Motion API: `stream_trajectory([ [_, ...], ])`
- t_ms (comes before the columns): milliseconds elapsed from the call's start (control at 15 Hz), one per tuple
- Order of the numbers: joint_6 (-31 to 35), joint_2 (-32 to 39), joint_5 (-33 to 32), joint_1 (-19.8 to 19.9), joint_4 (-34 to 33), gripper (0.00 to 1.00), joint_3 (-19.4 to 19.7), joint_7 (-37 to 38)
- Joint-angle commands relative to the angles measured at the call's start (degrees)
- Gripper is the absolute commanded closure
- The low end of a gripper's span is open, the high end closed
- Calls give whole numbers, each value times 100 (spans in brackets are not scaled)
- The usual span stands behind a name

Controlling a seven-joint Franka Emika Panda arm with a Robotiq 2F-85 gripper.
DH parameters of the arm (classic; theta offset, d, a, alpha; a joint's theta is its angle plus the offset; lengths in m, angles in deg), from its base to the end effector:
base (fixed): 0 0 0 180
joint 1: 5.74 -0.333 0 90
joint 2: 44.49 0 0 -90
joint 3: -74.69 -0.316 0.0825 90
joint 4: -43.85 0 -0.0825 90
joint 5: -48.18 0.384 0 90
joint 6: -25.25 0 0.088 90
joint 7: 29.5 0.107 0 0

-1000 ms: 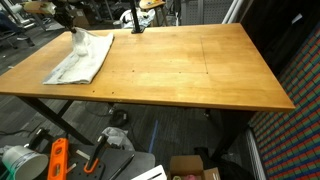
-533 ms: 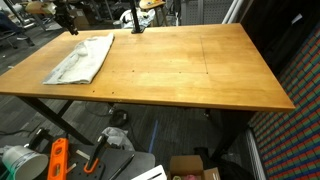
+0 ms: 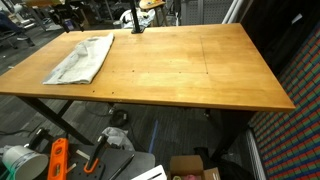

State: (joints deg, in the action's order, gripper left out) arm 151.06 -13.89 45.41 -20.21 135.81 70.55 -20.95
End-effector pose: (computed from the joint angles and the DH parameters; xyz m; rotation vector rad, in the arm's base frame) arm 0.6602 0.2135 0.3248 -3.1157 -0.2994 -0.0901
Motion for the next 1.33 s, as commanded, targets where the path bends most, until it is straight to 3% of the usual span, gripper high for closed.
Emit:
stream_trajectory([
  [0, 13, -968, 228, 575, 1419, 0, -267, -1256],
  [200, 132, -1479, 222, 828, 2375, 0, -302, -1942],
  [467, 571, -2126, 108, 867, 3654, 0, -299, -2274],
  [933, 2135, -3575, 846, 673, 5942, 0, -564, -2488],
  [1267, 2643, -3976, 991, 222, 6308, 0, -806, -1789],
])
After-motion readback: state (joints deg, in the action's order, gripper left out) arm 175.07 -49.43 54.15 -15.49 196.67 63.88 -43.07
